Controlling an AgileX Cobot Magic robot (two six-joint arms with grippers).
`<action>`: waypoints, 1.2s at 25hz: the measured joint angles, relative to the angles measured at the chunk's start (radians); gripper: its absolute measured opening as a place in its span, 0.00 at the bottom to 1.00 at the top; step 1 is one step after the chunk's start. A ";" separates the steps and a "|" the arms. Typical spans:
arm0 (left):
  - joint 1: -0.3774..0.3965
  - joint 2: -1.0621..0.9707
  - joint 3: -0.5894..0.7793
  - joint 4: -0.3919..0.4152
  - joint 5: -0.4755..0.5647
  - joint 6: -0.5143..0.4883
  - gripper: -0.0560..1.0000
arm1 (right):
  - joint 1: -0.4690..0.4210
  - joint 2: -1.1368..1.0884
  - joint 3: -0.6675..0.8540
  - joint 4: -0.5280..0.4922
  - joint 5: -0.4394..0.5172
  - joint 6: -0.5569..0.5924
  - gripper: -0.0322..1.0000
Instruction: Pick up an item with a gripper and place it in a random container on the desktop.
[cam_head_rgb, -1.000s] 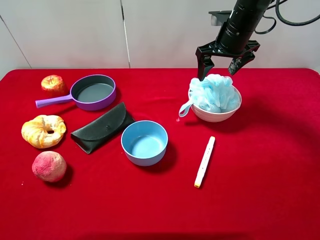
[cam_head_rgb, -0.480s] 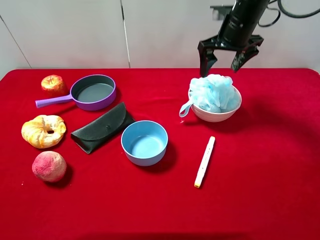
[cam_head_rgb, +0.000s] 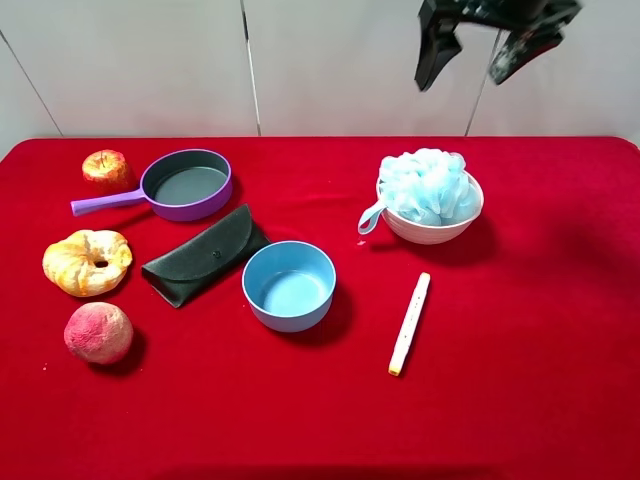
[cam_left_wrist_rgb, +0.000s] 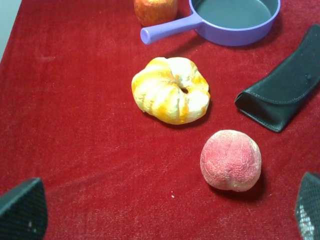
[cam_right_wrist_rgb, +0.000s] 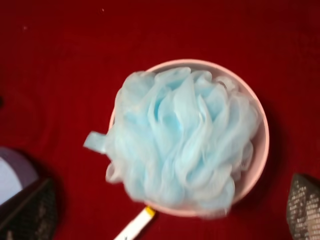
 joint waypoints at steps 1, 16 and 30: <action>0.000 0.000 0.000 0.000 0.000 0.000 1.00 | 0.000 -0.025 0.025 0.000 0.000 0.001 0.70; 0.000 0.000 0.000 0.000 0.000 0.001 1.00 | 0.000 -0.468 0.493 0.000 0.001 0.009 0.70; 0.000 0.000 0.000 0.000 0.000 0.001 1.00 | 0.000 -0.891 0.779 0.006 0.004 0.013 0.70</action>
